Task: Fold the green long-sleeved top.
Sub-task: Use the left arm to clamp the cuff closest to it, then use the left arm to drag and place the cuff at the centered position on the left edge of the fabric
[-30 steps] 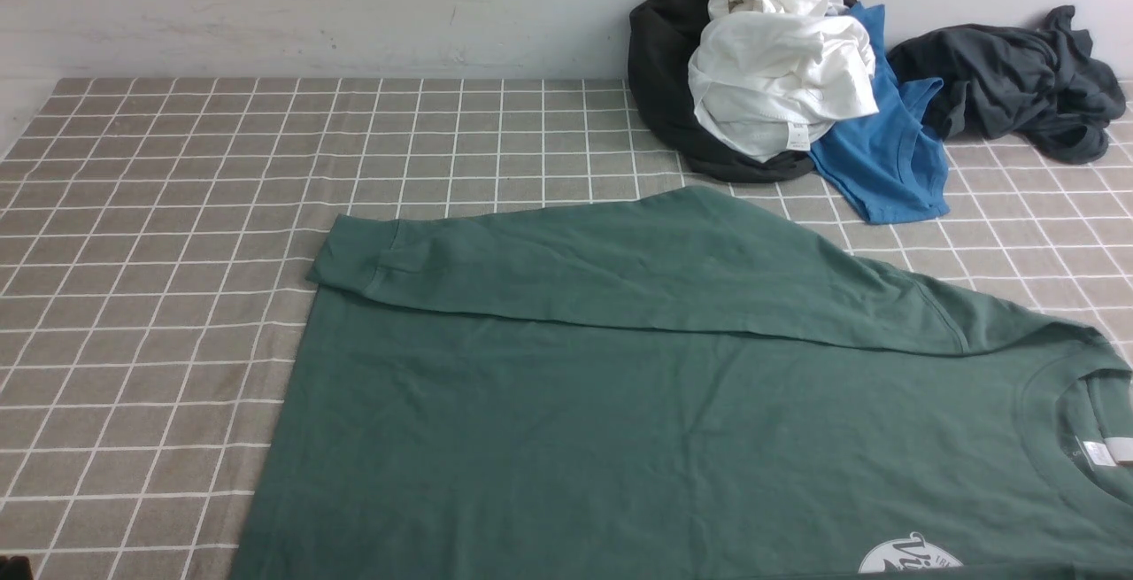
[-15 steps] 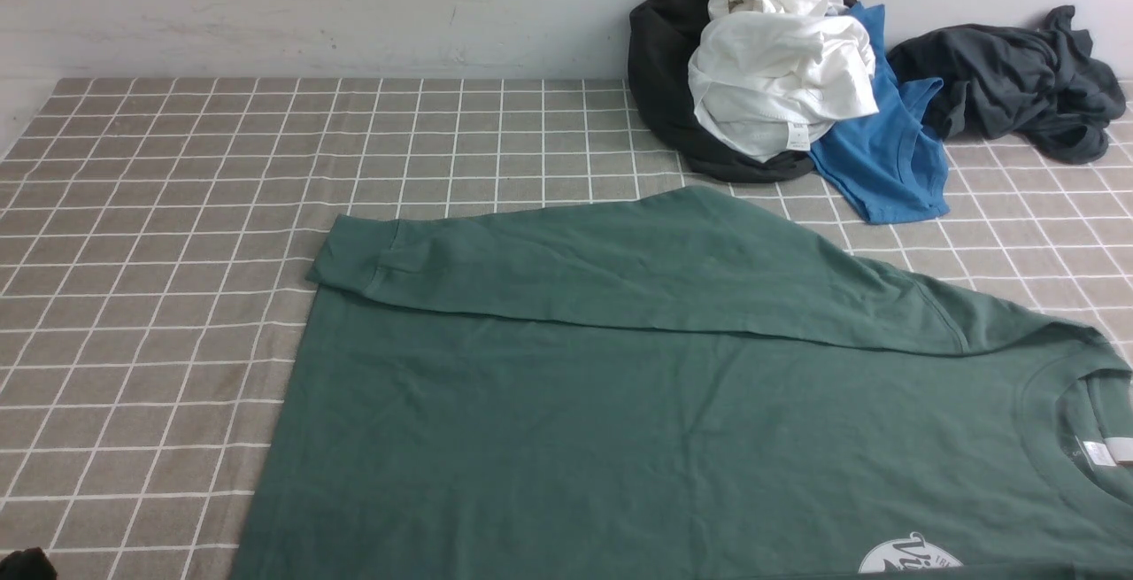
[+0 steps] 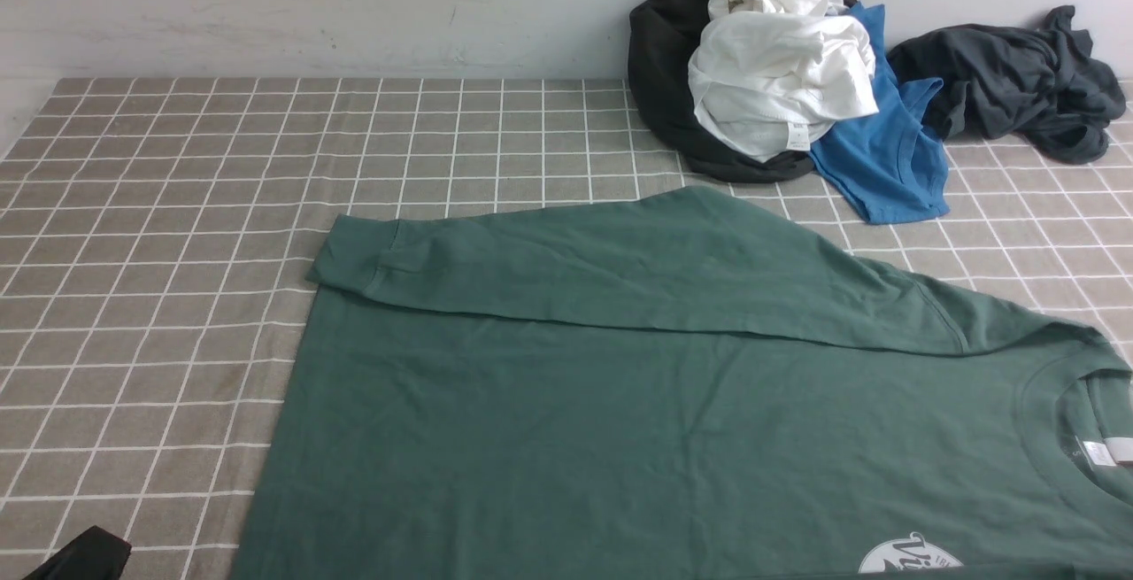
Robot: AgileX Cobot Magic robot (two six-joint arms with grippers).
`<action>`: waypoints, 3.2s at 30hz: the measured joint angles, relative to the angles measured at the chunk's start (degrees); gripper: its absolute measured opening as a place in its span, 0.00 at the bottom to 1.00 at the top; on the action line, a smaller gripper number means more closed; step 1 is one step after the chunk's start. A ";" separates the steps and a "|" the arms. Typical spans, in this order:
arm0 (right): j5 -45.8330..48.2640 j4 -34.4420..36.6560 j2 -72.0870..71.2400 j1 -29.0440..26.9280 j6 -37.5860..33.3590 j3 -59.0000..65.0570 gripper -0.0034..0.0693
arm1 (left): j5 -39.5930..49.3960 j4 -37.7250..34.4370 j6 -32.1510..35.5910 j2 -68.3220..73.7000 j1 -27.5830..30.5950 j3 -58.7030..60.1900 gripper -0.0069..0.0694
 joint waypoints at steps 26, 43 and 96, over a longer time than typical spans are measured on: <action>-0.01 -6.83 19.24 0.00 -42.98 -21.52 0.03 | 31.88 25.84 37.46 33.32 0.00 -39.58 0.08; 49.22 -13.62 46.75 12.78 -50.02 -42.43 0.03 | 44.45 40.67 38.52 69.25 -26.09 -49.39 0.26; 46.00 -15.16 51.55 18.35 -49.62 -42.43 0.03 | 48.17 50.91 36.08 94.80 -30.80 -74.05 0.11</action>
